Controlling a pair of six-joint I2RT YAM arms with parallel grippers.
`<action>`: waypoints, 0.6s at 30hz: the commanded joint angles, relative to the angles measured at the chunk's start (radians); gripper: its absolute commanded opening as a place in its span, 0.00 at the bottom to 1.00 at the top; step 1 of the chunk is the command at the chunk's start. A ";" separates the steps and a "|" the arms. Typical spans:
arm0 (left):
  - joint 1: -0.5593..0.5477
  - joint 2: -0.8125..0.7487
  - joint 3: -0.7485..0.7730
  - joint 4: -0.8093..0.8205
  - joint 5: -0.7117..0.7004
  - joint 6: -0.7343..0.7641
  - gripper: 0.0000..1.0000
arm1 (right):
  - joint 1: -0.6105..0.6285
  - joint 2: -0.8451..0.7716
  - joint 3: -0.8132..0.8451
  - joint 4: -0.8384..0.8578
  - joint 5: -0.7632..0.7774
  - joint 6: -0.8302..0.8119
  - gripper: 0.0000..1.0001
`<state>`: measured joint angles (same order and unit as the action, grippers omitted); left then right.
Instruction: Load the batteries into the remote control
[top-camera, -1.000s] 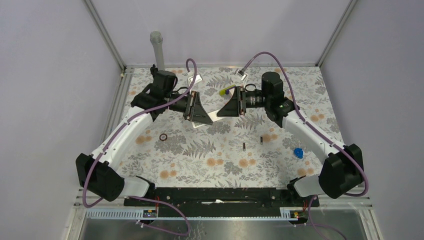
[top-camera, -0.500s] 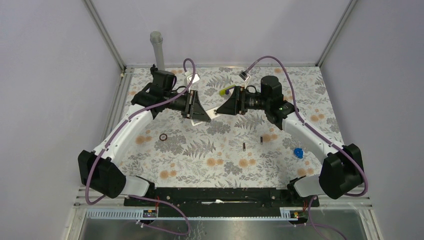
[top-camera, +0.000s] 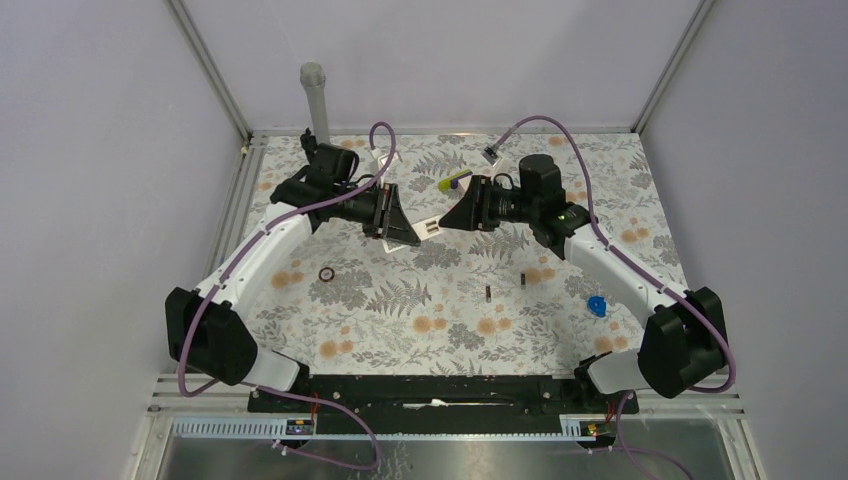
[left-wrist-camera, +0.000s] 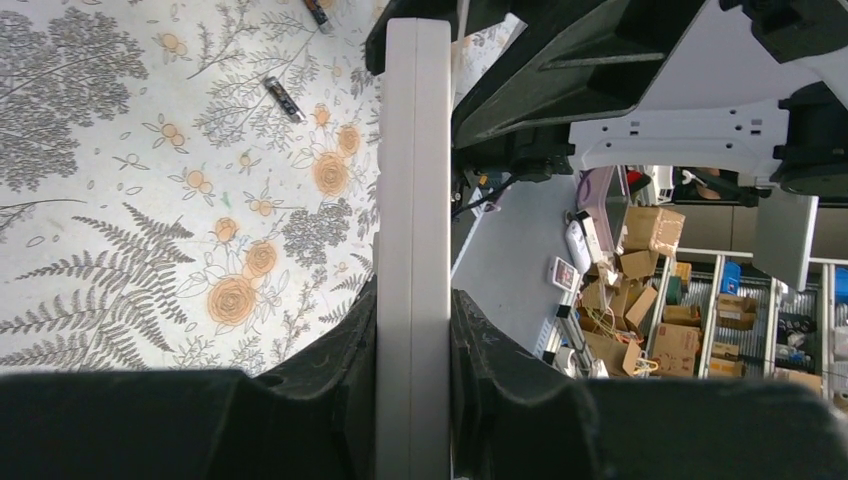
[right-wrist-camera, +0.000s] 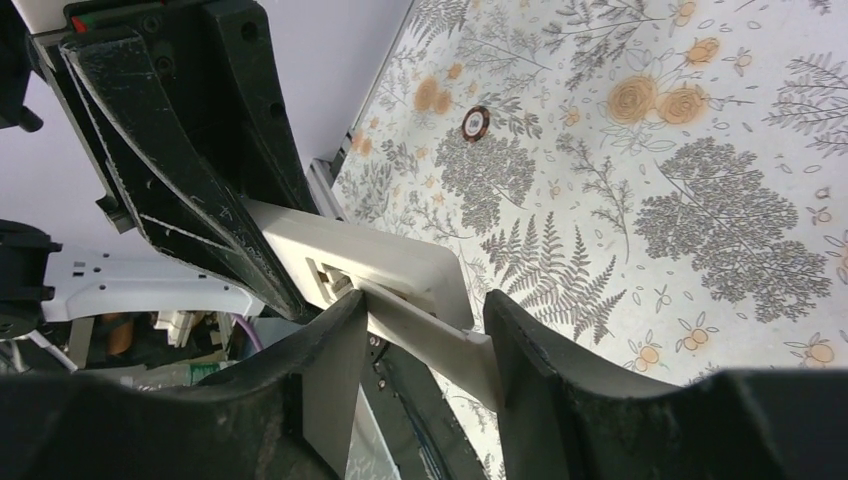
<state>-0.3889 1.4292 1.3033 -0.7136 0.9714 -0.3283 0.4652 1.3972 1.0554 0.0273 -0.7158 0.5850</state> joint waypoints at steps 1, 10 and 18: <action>0.007 0.007 0.061 0.008 -0.018 0.021 0.00 | -0.006 -0.022 0.016 -0.052 0.092 -0.041 0.51; 0.021 0.040 0.052 -0.003 -0.074 0.018 0.00 | -0.007 -0.009 0.013 -0.075 0.107 -0.038 0.32; 0.021 0.060 0.031 -0.003 -0.221 0.011 0.00 | -0.006 -0.020 -0.007 -0.048 0.127 -0.017 0.17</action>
<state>-0.3729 1.4769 1.3106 -0.7403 0.8345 -0.3218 0.4633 1.3964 1.0550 -0.0471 -0.6086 0.5659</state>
